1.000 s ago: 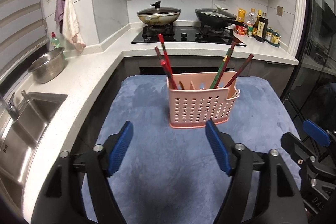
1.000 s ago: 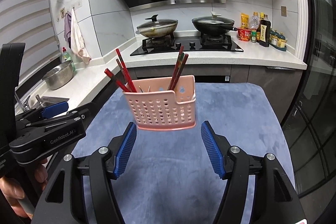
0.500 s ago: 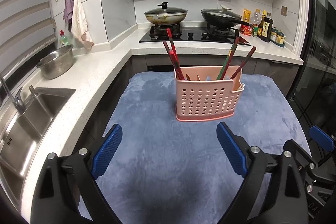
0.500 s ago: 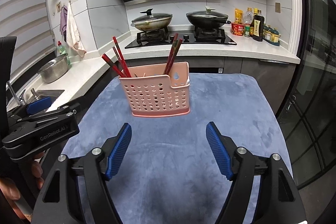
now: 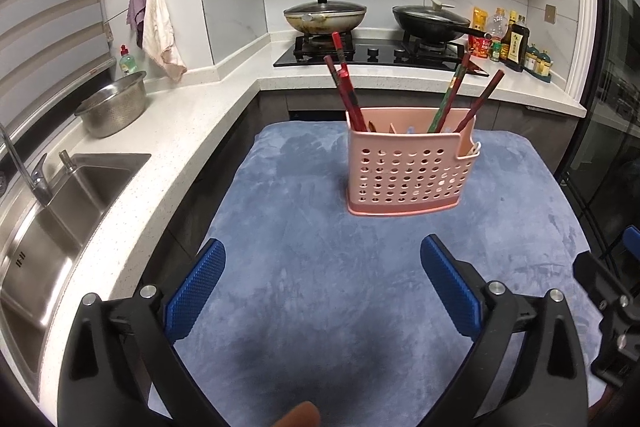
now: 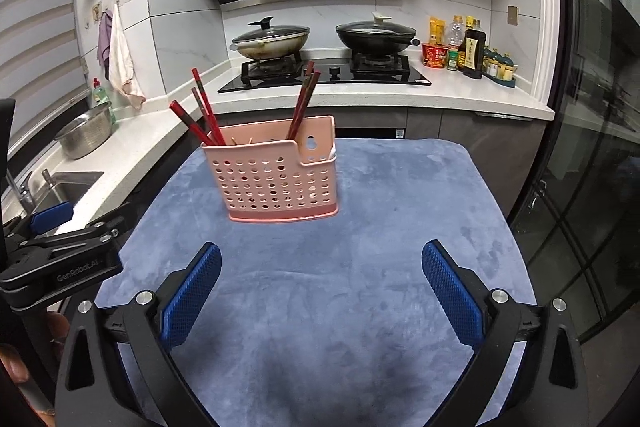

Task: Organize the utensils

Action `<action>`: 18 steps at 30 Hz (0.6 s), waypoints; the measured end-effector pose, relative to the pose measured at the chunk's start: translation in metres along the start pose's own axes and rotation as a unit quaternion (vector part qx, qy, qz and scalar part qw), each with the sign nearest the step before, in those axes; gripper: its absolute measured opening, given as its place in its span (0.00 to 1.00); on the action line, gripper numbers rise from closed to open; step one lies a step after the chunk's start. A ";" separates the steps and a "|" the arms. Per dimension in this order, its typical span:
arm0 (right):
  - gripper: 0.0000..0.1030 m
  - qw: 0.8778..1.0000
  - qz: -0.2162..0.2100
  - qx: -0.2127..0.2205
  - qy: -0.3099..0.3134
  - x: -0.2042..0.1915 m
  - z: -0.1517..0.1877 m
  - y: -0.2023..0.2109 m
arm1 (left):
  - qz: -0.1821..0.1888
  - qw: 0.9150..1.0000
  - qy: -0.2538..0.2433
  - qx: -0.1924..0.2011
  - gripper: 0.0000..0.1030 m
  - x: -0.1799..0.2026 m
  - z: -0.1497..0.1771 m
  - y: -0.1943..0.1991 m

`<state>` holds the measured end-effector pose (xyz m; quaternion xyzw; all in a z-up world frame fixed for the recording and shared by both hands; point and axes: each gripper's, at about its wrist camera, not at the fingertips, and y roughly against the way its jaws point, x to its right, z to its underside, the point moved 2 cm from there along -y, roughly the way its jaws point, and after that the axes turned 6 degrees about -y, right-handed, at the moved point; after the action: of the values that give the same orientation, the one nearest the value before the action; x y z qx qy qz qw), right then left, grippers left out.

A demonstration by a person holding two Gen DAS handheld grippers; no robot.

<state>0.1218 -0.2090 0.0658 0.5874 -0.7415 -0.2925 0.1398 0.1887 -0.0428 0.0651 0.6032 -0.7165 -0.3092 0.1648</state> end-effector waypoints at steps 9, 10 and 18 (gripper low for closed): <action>0.94 1.000 0.006 -0.001 -0.009 0.008 -0.001 -0.004 | -0.012 1.000 0.006 -0.001 0.91 -0.006 0.001 -0.002; 0.94 1.000 0.005 -0.001 -0.009 0.008 -0.001 -0.004 | -0.013 1.000 0.006 0.000 0.91 -0.006 0.001 -0.002; 0.94 1.000 0.005 -0.002 -0.008 0.008 -0.001 -0.005 | -0.021 1.000 0.023 0.001 0.91 -0.013 0.002 -0.002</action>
<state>0.1239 -0.2173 0.0628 0.5813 -0.7447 -0.2982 0.1364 0.1921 -0.0298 0.0640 0.6252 -0.6999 -0.2980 0.1747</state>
